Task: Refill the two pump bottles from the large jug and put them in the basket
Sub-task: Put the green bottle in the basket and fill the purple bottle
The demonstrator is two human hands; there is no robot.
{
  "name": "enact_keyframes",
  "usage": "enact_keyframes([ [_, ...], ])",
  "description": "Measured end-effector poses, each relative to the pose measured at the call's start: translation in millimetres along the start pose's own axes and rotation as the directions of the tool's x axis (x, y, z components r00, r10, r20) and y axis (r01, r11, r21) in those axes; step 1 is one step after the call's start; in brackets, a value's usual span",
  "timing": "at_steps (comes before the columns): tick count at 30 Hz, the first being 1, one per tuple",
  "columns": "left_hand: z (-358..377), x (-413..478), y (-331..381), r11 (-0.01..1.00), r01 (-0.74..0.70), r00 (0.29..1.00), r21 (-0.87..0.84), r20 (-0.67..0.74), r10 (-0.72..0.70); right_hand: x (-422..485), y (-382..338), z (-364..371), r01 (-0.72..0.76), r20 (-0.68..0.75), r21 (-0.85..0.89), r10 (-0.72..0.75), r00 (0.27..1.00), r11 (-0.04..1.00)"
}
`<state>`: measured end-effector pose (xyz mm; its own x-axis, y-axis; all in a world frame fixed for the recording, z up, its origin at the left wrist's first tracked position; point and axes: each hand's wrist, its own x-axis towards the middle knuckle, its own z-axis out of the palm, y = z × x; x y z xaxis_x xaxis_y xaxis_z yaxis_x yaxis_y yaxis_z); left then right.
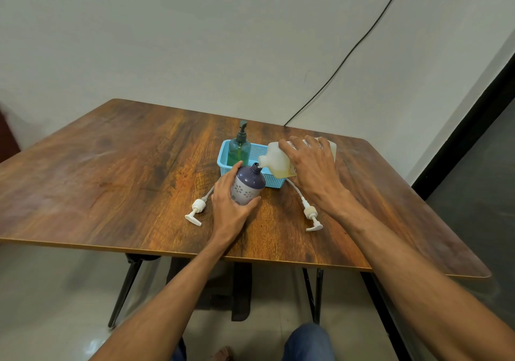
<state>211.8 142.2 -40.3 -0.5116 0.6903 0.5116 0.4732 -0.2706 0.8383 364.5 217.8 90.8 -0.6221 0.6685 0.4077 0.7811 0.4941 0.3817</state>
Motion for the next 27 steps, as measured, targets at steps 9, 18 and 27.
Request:
enact_keyframes([
  [9, -0.8, 0.5, 0.5, 1.000, 0.002, 1.000, -0.007, -0.004, -0.002, -0.2, 0.6, 1.4, 0.007, -0.034, -0.004, -0.007, 0.999, 1.000],
  [18, -1.6, -0.2, 2.9, 1.000, 0.007, 1.000, -0.008, 0.002, -0.007, 0.1, 0.5, 1.4, 0.004, -0.027, -0.008, -0.004, 1.000, 1.000],
  [27, -2.2, -0.9, 3.5, 1.000, 0.010, 1.000, -0.017, 0.008, -0.010, 1.3, 0.9, 3.2, 0.007, -0.048, -0.015, -0.008, 0.999, 1.000],
])
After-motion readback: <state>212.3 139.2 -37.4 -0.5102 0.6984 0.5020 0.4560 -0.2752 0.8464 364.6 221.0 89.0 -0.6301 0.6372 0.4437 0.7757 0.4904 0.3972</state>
